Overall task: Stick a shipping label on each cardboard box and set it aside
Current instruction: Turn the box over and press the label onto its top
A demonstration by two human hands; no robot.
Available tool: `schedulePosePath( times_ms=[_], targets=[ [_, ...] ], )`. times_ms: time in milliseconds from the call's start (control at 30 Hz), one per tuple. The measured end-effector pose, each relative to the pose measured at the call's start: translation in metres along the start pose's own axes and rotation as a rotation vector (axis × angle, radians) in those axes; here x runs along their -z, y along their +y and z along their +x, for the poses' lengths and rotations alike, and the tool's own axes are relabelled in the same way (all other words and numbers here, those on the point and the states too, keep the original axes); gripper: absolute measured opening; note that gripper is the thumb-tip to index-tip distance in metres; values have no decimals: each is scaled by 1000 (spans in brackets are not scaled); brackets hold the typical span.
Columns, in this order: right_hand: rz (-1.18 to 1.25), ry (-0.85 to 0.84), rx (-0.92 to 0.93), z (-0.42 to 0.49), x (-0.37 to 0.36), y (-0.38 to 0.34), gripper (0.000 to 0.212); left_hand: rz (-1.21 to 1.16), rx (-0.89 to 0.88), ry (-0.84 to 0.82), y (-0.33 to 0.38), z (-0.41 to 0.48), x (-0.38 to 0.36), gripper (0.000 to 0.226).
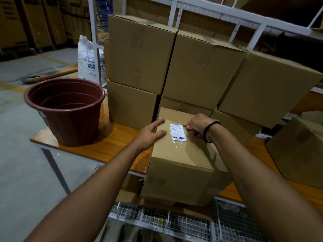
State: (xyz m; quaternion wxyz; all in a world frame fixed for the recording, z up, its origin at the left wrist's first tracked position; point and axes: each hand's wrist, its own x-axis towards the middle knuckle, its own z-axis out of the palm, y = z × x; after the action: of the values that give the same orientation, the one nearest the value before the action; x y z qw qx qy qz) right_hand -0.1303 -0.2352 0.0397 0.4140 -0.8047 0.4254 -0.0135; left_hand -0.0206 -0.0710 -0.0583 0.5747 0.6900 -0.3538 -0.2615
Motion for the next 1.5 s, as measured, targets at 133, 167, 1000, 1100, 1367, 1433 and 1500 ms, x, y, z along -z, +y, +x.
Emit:
schedulePosePath(
  times_ms=[133, 167, 1000, 1100, 1367, 1433, 1500],
  targets=[
    [7, -33, -39, 2, 1, -2, 33, -2, -4, 5, 1, 0, -1, 53],
    [-3, -29, -45, 1, 1, -3, 34, 1, -5, 6, 1, 0, 0, 53],
    [-259, 48, 32, 4, -11, -8, 22, 55, -4, 2, 1, -1, 0, 56],
    [-231, 78, 90, 10, -12, -1, 17, 56, -7, -1, 0, -1, 1, 56],
    [-507, -76, 546, 2, -16, -4, 39, 49, -3, 4, -2, -1, 0, 58],
    [-557, -109, 538, 4, -14, -7, 41, 33, -1, 5, -2, 0, 0, 59],
    [-613, -130, 541, 8, -12, -8, 40, 26, -3, 8, -1, 0, 0, 59]
  ],
)
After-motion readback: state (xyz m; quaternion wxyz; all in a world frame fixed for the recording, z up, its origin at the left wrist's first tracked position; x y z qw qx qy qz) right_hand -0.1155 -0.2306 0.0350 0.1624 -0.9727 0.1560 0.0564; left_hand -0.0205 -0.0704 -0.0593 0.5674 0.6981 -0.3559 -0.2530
